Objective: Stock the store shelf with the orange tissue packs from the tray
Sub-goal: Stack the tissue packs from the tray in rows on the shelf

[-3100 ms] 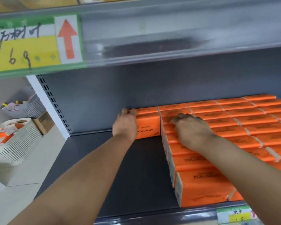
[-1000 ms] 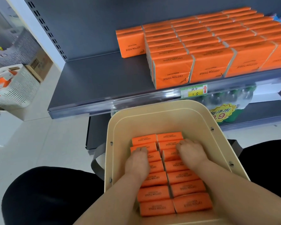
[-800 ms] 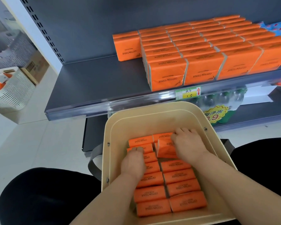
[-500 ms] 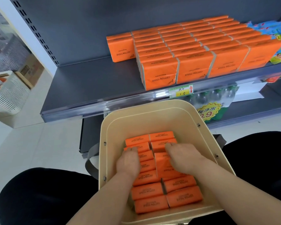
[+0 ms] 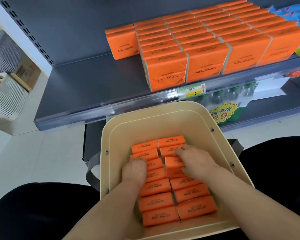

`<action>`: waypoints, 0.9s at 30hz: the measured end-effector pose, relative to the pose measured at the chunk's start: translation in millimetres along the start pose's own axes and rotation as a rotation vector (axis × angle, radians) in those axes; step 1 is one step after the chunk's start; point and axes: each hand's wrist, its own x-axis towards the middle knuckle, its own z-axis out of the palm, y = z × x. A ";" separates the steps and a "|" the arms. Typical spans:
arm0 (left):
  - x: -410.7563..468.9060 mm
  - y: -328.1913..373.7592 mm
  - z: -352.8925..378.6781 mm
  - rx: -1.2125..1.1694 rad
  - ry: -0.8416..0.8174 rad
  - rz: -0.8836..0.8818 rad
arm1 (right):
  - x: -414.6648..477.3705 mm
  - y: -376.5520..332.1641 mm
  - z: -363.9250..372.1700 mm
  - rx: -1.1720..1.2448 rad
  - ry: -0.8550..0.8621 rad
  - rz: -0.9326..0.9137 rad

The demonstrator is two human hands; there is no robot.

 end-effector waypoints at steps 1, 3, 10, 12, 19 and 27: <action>2.0 0.6 -0.1 0.019 -0.003 0.009 | 0.6 0.5 1.1 0.009 -0.011 0.000; 5.6 1.4 0.0 0.061 -0.001 0.029 | 1.8 0.6 2.3 0.010 -0.019 -0.002; 7.5 5.2 -5.4 0.160 0.045 0.116 | 3.1 0.7 5.8 -0.013 -0.039 0.005; 5.4 3.5 -9.4 0.160 0.046 0.128 | 3.2 0.8 5.2 -0.011 -0.035 0.015; -7.8 4.6 -58.3 0.052 0.045 0.176 | 0.8 0.9 0.0 -0.003 -0.018 0.082; -29.7 -0.4 -76.4 0.061 -0.040 0.247 | -4.1 -1.1 -1.3 -0.023 -0.030 0.092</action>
